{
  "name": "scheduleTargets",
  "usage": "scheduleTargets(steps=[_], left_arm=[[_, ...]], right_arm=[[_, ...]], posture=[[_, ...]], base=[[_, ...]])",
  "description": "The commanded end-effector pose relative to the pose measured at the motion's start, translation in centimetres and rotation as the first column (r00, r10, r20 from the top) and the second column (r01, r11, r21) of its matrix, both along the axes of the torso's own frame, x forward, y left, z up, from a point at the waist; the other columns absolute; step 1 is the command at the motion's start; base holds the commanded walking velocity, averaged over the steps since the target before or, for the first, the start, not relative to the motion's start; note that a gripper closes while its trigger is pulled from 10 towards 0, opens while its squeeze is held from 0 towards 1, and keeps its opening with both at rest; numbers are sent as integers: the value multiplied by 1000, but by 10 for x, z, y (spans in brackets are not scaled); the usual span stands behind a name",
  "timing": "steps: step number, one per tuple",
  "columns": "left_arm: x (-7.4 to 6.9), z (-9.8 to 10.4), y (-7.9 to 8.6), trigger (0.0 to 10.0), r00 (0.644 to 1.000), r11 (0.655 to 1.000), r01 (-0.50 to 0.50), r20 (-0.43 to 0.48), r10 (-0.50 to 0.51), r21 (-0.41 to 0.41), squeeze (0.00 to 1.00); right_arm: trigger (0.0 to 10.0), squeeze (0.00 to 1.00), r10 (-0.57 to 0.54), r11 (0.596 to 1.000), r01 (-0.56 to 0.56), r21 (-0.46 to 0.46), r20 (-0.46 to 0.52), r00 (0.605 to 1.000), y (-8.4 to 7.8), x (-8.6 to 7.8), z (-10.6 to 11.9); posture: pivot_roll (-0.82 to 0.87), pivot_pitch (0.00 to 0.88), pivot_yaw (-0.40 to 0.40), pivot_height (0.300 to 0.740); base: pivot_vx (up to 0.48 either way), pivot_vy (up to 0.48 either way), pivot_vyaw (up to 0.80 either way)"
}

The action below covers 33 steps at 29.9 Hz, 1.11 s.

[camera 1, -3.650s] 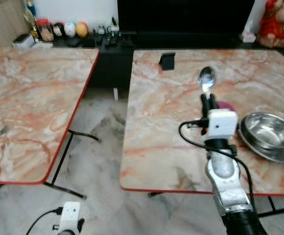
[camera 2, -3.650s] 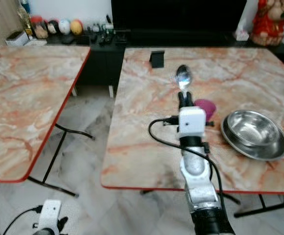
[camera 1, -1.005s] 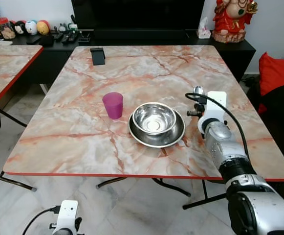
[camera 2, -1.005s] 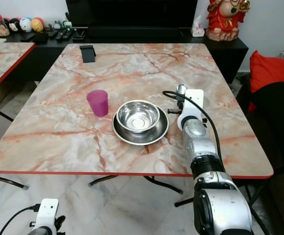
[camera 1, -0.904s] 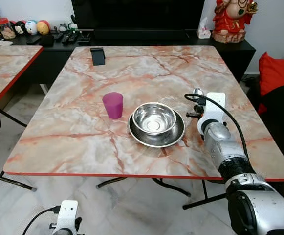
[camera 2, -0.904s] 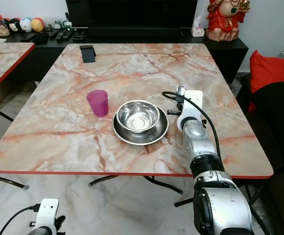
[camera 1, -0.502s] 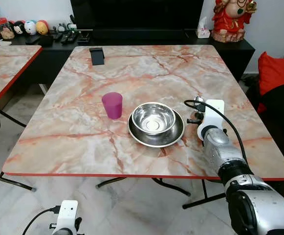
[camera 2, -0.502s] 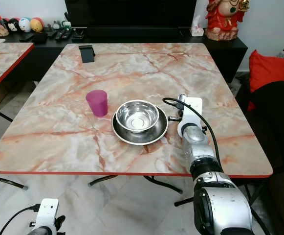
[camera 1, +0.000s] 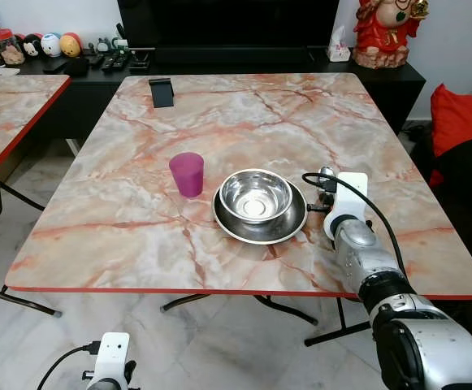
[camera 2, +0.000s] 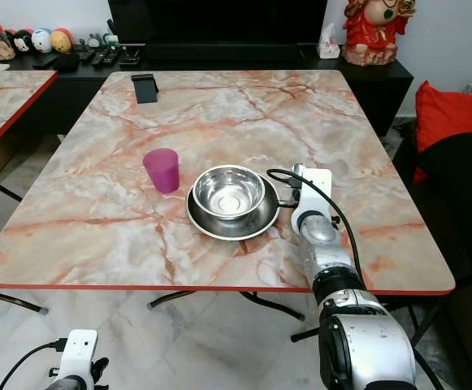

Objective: Setting the table

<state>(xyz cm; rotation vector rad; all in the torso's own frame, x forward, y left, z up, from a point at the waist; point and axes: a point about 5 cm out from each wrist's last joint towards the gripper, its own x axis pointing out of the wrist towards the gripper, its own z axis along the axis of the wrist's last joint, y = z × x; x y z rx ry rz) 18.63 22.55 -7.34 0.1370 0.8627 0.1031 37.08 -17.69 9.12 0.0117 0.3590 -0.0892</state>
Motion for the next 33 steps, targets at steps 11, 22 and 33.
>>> scheduleTargets(steps=[11,22,33], left_arm=[[-5,-2,3,10000,1000,1000,2,-24,-2,13,0],[-5,-2,3,10000,1000,1000,2,-24,-1,13,0],[-5,-2,3,10000,1000,1000,2,-23,-1,14,0]], right_arm=[[10000,0,8,1000,-8,-7,-25,1000,3,-5,-10],[10000,0,33,999,-33,-22,-32,999,9,-7,-13],[10000,0,20,999,-21,-29,-46,999,9,-9,-17]], posture=[[-26,9,15,740],[-22,15,15,740],[-21,18,16,740]], base=[[0,0,0],[0,0,0],[0,0,0]])
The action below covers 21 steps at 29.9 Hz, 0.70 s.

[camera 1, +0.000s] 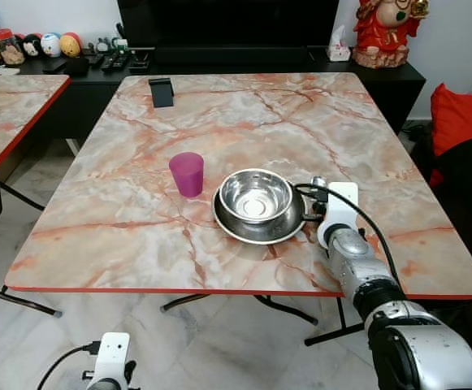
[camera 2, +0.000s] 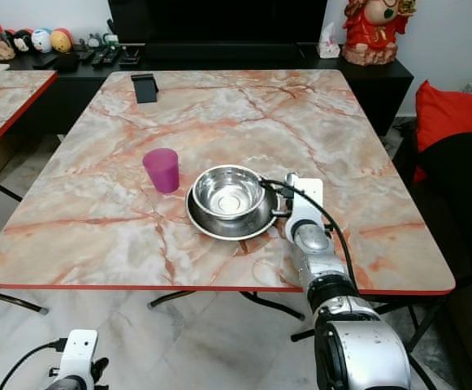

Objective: Setting the table

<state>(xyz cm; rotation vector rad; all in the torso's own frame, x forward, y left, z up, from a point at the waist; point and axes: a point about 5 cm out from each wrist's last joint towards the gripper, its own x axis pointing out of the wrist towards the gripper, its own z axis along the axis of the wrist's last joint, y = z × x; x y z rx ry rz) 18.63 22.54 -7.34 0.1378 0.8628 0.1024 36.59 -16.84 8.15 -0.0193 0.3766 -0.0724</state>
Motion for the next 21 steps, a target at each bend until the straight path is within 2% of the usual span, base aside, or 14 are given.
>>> scheduleTargets(steps=[1,21], left_arm=[[-5,-2,3,10000,1000,1000,1,-23,-1,13,0],[-5,-2,3,10000,1000,1000,2,-23,-2,14,0]], right_arm=[[10000,0,-4,1000,4,-4,-28,1000,0,-4,-7],[10000,0,-21,1000,21,4,-38,999,0,-5,-10]], posture=[[-21,18,16,740],[-19,23,16,740]], base=[[0,0,0],[0,0,0]])
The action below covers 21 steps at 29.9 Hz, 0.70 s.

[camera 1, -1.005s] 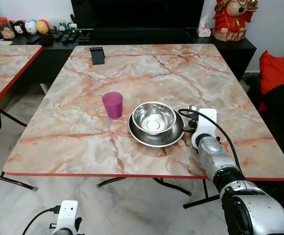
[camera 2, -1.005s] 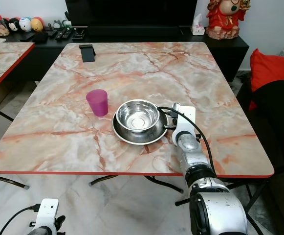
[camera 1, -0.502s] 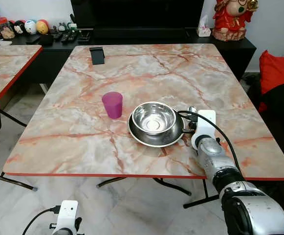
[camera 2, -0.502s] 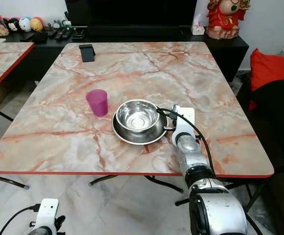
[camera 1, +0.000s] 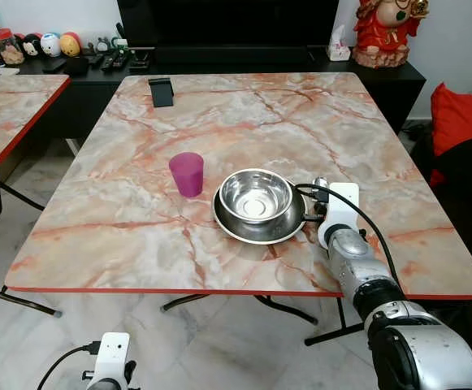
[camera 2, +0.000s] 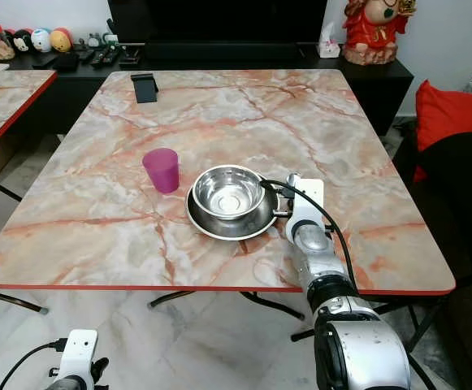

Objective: Setting the table

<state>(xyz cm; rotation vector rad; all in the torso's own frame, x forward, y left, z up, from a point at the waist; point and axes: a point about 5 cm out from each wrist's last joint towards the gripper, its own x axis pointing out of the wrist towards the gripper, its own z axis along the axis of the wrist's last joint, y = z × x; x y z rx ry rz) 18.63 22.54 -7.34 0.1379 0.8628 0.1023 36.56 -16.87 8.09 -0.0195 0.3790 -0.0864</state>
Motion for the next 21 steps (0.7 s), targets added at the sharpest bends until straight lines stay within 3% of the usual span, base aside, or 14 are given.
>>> scheduleTargets(steps=[1,3,4,5,7,8,21], left_arm=[[-5,-2,3,10000,1000,1000,2,-23,-2,14,0],[-5,-2,3,10000,1000,1000,2,-23,-2,15,0],[-5,-2,3,10000,1000,1000,3,-23,-2,14,0],[-5,-2,3,10000,1000,1000,2,-23,-2,14,0],[-5,-2,3,10000,1000,1000,2,-23,-2,14,0],[-5,-2,3,10000,1000,1000,2,-23,-2,15,0],[-5,-2,4,10000,1000,1000,6,-25,-5,17,0]], right_arm=[[10000,0,-7,1000,7,6,-35,999,0,-5,-9],[10000,51,-7,1000,7,6,-35,999,1,-5,-9],[10000,227,-7,1000,7,6,-36,999,1,-5,-9],[10000,294,-5,1000,6,6,-38,999,1,-5,-10],[10000,294,-5,1000,5,7,-39,999,2,-6,-10],[10000,357,-5,1000,5,7,-39,999,2,-6,-10],[10000,329,-3,1000,3,6,-43,999,2,-6,-11]], posture=[[-19,23,16,740],[-19,22,17,740],[-18,22,17,740],[-16,22,17,740],[-16,22,17,740],[-16,22,17,740],[-15,22,17,740]], base=[[0,0,0],[0,0,0],[0,0,0],[0,0,0],[0,0,0],[0,0,0],[0,0,0]])
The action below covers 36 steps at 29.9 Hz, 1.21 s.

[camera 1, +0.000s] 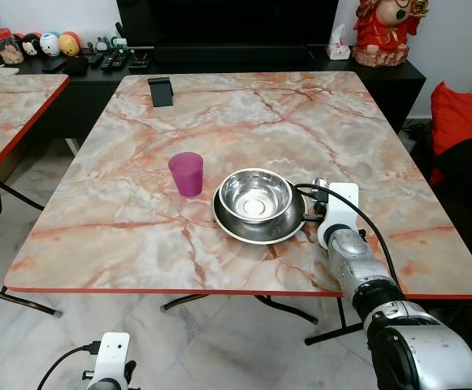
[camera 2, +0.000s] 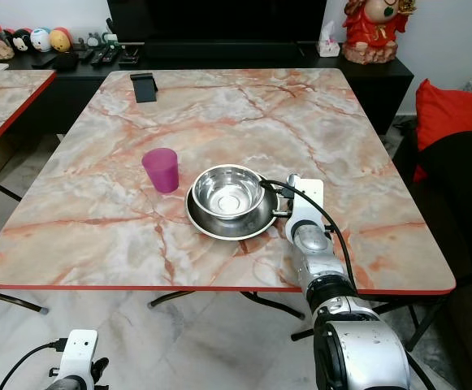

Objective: Setting the table

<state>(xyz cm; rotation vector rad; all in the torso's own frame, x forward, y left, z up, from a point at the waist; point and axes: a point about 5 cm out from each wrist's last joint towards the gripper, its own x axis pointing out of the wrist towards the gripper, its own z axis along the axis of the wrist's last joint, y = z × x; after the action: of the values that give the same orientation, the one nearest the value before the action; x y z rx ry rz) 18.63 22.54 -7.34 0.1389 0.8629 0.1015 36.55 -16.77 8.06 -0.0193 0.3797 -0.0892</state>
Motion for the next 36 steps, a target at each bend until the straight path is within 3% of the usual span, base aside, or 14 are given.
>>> scheduleTargets(steps=[1,31,34,36], left_arm=[[-5,-2,4,10000,1000,1000,5,-25,-4,17,0],[-5,-2,4,10000,1000,1000,9,-25,-8,20,0],[-5,-2,4,10000,1000,1000,10,-26,-9,22,0],[-5,-2,4,10000,1000,1000,10,-26,-9,21,0]], right_arm=[[10000,329,0,1000,0,7,-42,999,1,-6,-11],[10000,365,2,1000,-2,14,-48,999,3,-7,-13],[10000,561,2,1000,-2,15,-49,999,3,-7,-13],[10000,573,2,1000,-1,15,-50,999,3,-7,-14]], posture=[[-15,22,17,740],[-8,9,17,740],[-8,9,17,740],[-8,9,17,740]], base=[[0,0,0],[0,0,0],[0,0,0],[0,0,0]])
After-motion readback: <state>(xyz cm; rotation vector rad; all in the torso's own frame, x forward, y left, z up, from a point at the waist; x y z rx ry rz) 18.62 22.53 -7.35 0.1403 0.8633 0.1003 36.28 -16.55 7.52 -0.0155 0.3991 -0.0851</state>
